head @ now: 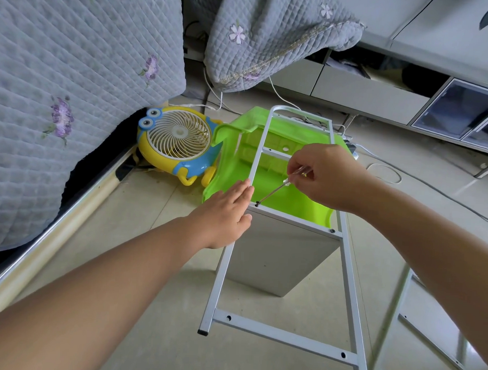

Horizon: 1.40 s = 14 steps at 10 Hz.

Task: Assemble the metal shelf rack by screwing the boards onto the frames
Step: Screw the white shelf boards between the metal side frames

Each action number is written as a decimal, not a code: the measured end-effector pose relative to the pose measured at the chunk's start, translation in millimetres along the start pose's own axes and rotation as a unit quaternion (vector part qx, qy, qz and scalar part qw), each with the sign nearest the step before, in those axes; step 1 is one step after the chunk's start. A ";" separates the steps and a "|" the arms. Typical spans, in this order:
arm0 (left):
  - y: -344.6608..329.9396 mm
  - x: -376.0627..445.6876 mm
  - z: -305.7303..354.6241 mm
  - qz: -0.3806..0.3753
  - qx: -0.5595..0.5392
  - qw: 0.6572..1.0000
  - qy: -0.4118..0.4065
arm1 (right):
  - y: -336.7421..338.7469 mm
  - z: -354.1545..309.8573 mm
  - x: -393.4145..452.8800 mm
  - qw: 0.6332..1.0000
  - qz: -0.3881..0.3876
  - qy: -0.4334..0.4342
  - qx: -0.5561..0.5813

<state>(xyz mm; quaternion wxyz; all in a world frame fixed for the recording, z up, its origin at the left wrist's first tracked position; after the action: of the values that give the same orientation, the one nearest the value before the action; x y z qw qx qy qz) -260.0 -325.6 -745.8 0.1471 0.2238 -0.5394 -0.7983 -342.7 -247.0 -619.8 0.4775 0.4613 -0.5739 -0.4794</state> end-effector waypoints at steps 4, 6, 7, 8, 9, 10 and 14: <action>0.0 0.2 0.0 0.006 -0.001 1.000 0.006 | 5.8 -19.8 20.3 0.987 -0.135 -0.037 -0.077; 1.4 -1.9 0.8 0.004 -0.004 1.000 0.004 | 18.0 -22.9 22.3 0.977 -0.205 -0.039 -0.039; 2.0 -2.5 1.2 0.001 -0.005 1.000 0.005 | 19.5 -21.3 28.4 0.977 -0.179 0.000 -0.116; 2.7 -2.6 2.0 0.002 0.001 1.000 0.005 | 14.6 -21.1 29.9 0.975 -0.164 0.005 -0.151; 2.8 -2.4 2.1 0.004 0.002 1.000 0.004 | 8.8 -18.7 25.4 0.988 -0.141 -0.019 -0.066; 2.2 -1.8 1.7 0.005 0.003 1.000 0.005 | 5.9 -19.7 21.0 0.991 -0.135 -0.011 0.020; 1.1 -2.6 1.1 0.005 -0.004 1.000 0.003 | 5.3 -14.2 19.4 0.986 -0.139 -0.020 -0.094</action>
<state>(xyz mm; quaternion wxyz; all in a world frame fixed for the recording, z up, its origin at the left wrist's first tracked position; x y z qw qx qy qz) -258.3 -324.0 -743.8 0.1538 0.2227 -0.5371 -0.7989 -331.3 -267.2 -611.3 0.4359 0.4798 -0.4661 -0.6021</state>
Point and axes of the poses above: each hand's wrist, its own x-axis towards the middle knuckle, its own y-axis out of the back of the hand, z = x × y, the point moved 5 cm from there along x, towards the middle knuckle, and after that the axes turned 12 degrees about y, right-handed, at the moved point
